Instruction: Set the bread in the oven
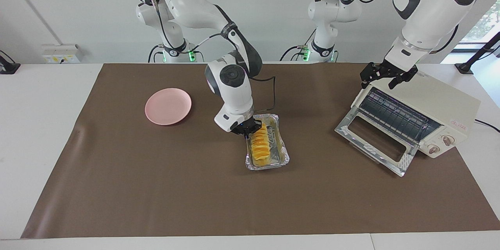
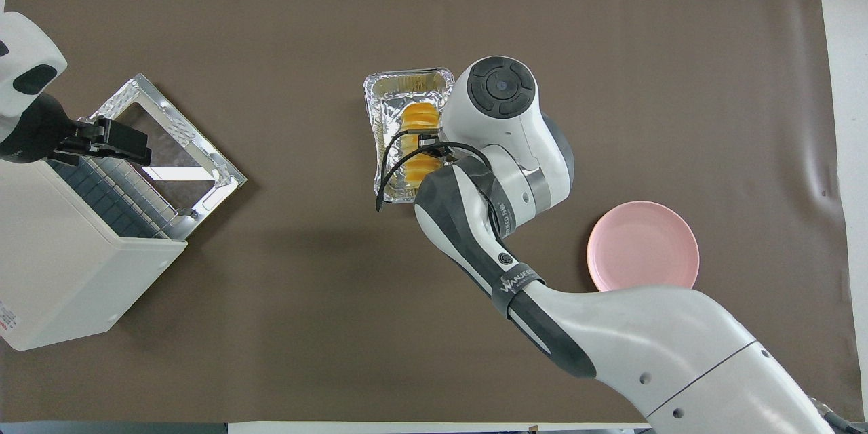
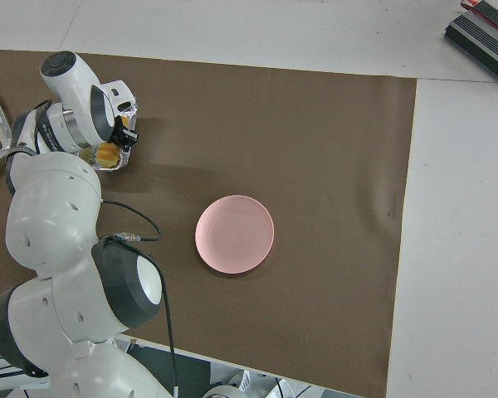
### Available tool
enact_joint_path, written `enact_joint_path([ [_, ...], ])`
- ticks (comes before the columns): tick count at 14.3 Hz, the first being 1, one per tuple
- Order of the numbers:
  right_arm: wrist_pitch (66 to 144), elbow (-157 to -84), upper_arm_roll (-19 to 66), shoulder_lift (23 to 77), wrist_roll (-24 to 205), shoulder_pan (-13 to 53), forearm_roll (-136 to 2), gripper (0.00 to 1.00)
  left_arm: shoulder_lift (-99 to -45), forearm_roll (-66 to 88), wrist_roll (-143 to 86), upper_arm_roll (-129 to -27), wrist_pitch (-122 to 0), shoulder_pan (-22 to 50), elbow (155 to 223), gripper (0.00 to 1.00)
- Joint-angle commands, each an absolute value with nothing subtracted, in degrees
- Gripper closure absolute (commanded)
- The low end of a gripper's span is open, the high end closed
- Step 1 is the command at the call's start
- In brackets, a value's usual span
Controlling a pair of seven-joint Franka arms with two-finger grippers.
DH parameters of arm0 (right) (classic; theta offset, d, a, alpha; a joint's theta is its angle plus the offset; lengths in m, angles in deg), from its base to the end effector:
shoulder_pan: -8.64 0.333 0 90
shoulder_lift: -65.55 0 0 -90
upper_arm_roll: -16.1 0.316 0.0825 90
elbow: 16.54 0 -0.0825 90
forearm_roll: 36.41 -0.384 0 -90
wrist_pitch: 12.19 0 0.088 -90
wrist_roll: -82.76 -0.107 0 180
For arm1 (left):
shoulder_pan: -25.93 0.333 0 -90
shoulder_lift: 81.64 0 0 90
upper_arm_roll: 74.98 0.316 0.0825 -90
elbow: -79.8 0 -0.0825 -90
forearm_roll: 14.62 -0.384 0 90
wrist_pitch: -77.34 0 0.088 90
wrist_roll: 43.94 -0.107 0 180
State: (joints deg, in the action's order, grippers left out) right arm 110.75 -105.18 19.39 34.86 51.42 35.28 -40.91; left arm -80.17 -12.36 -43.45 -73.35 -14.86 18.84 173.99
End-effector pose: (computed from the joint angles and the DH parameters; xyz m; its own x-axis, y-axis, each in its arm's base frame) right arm 0.6098 0.3479 0.3459 0.9972 -0.0742 0.0013 -0.0736 -0.9906 -0.1151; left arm 0.5593 -0.0577 0.5790 0.9945 -0.0849 -0.0607 -0.0827 -0.9958 0.0380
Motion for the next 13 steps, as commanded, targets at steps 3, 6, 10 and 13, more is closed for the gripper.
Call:
enact_joint_path([
  [3, 113.40, -106.62, 19.52, 34.53, 49.45, 34.39, -41.24, 1.00, -81.20, -11.72, -42.88, -73.23, -14.94, 18.90, 174.46, 0.00],
  [6, 114.98, -107.42, 19.52, 33.91, 49.36, 35.09, -41.33, 1.00, -81.20, -11.72, -42.88, -73.31, -15.03, 18.90, 174.46, 0.00],
  [10, 113.85, -107.33, 19.52, 34.09, 49.45, 35.00, -41.24, 0.23, -81.20, -11.72, -42.88, -73.23, -15.03, 18.90, 174.46, 0.00],
  [13, 109.49, -105.76, 19.44, 34.35, 49.44, 34.83, -40.63, 0.01, -81.20, -11.72, -42.88, -73.23, -15.03, 18.90, 174.46, 0.00],
])
